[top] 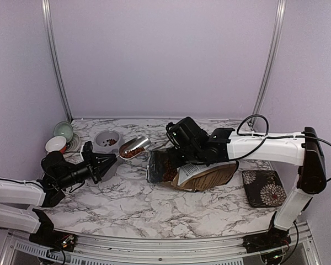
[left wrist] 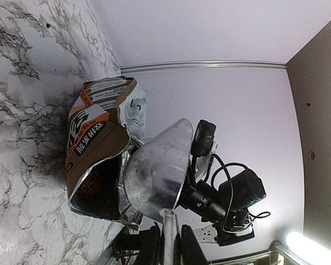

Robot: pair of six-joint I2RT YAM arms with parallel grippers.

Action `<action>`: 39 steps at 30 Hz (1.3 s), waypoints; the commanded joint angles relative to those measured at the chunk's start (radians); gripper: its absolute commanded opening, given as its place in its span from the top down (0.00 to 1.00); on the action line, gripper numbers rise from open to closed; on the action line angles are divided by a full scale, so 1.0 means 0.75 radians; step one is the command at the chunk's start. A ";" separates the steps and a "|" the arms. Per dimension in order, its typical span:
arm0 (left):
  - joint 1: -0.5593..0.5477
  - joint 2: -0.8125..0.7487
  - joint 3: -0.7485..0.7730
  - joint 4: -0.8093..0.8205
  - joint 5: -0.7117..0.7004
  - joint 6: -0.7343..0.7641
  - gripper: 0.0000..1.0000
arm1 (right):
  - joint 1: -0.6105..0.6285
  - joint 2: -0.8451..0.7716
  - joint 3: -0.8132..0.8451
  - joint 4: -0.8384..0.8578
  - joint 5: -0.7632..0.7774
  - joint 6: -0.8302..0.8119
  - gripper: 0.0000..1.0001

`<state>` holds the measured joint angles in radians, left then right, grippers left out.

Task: Serve the pet food
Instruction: Place the pet food in the pet food bowl.

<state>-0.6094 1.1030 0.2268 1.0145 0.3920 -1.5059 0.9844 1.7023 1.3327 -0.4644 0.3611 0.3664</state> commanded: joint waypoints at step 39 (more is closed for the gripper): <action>0.570 0.157 0.091 -0.126 0.040 0.209 1.00 | -0.053 -0.065 -0.024 0.037 0.056 -0.015 1.00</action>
<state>-0.2115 1.1862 0.2550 0.8986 0.4015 -1.3998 0.9768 1.6882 1.3098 -0.4473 0.3588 0.3649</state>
